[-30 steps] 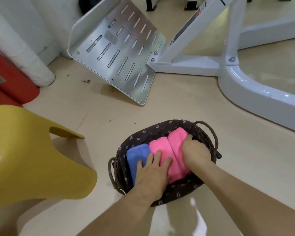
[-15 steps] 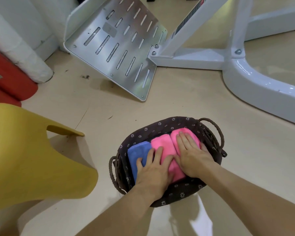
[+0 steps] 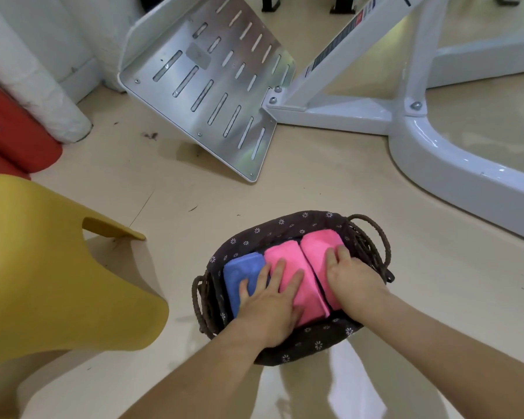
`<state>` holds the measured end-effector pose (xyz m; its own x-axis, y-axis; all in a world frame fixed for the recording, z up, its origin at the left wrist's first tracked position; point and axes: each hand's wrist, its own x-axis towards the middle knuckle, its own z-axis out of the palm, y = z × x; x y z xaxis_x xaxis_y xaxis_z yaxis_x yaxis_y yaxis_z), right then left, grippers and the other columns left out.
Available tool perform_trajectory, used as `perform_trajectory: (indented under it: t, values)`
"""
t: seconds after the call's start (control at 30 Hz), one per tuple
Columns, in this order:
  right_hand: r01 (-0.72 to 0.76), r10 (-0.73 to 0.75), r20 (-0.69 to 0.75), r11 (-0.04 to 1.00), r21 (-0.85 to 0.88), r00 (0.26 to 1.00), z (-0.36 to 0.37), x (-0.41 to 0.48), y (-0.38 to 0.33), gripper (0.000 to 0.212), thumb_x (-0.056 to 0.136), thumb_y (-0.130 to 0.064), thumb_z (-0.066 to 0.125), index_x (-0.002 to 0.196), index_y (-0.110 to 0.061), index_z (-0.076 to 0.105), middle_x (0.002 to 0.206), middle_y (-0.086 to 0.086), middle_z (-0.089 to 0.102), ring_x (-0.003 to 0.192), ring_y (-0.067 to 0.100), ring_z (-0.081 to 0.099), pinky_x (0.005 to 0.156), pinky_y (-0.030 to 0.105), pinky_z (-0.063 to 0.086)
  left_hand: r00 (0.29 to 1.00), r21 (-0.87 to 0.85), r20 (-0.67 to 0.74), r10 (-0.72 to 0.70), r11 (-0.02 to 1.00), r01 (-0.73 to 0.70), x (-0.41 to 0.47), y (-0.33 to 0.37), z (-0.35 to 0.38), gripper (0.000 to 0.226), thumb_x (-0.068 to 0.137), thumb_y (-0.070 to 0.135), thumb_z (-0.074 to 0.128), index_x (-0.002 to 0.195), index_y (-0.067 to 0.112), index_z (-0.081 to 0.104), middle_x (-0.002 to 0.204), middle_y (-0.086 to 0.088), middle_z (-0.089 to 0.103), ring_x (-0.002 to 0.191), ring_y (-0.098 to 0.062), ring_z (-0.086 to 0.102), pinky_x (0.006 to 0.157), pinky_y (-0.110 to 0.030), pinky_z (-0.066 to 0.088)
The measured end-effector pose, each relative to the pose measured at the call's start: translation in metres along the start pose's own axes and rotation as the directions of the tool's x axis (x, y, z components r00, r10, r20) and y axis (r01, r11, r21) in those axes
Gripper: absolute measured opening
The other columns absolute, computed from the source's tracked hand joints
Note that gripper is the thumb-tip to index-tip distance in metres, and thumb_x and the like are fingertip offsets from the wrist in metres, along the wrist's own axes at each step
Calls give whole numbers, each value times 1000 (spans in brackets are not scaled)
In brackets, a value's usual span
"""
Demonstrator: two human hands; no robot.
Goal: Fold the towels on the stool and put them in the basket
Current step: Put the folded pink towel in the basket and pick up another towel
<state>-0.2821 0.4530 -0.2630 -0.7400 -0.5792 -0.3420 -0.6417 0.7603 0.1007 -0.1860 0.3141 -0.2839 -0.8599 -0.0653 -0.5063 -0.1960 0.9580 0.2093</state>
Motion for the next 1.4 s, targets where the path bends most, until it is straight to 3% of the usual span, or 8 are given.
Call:
perform_trajectory:
  t: [0.17, 0.37, 0.57, 0.73, 0.8, 0.93, 1.23, 1.4]
  values:
    - [-56, 53, 91, 998, 38, 994, -7, 12, -9, 63, 94, 0, 33, 148, 7, 2, 150, 34, 15, 125, 36, 49, 95, 36, 45, 999, 1, 9, 32, 999, -32, -16, -4, -3, 83, 87, 8, 46, 148, 43, 2, 159, 3, -18, 145, -23, -17, 111, -61, -1]
    - [-34, 29, 149, 999, 33, 988, -6, 4, -3, 65, 91, -9, 42, 148, -5, 11, 143, 25, 31, 118, 36, 50, 88, 43, 47, 985, -89, -152, 83, 991, -97, -29, -4, -16, 56, 98, 23, 33, 150, 34, 17, 161, 2, -4, 148, -17, -6, 118, -50, 7]
    - [-58, 69, 207, 996, -61, 976, -12, -1, -16, 58, 92, -11, 39, 145, -5, 17, 138, 23, 39, 122, 36, 44, 96, 41, 45, 996, -31, 36, 86, 996, -85, -48, -6, -15, 60, 98, 53, 18, 152, 25, 11, 161, -2, -1, 148, -15, -4, 118, -46, 3]
    - [-68, 69, 54, 998, -12, 996, -18, -12, -26, 53, 89, -19, 46, 140, -16, 29, 130, 11, 45, 113, 29, 47, 83, 37, 48, 859, -142, -457, 229, 935, -325, -51, -11, -15, 45, 87, 36, 35, 113, 21, 68, 118, -5, 67, 101, -22, 66, 80, -33, 57]
    - [2, 3, -60, 997, 79, 998, -22, -19, -27, 52, 88, -22, 50, 137, -19, 34, 123, 6, 49, 105, 28, 52, 78, 37, 50, 778, -183, -552, 301, 866, -466, -65, -21, -23, 34, 82, 24, 41, 99, 22, 71, 98, 3, 71, 83, -18, 66, 69, -24, 56]
    - [131, -92, -170, 964, 231, 981, -57, -51, -34, 41, 86, -12, 52, 127, -16, 54, 113, 4, 60, 97, 30, 59, 77, 34, 47, 844, -316, -453, 288, 833, -454, -109, -36, -62, 45, 84, 25, 27, 102, 25, 69, 102, 11, 67, 95, -8, 56, 83, -24, 45]
    - [-147, 119, 88, 708, 691, 989, -174, -222, -21, 76, 90, -13, 51, 148, -40, 11, 130, -2, 47, 98, 22, 60, 86, 38, 49, 966, -605, -135, 220, 754, -256, -237, 29, -142, 35, 84, 25, 35, 96, 35, 66, 71, 20, 55, 73, 0, 51, 71, -24, 45]
    - [-349, 366, 175, 488, 800, 914, -269, -320, 41, 75, 91, -13, 51, 144, -47, 12, 124, -13, 42, 92, 5, 58, 81, 30, 51, 927, -466, -257, 274, 805, -367, -269, 126, -251, 40, 87, 3, 40, 102, 29, 66, 81, 22, 54, 83, 9, 50, 75, -3, 35]
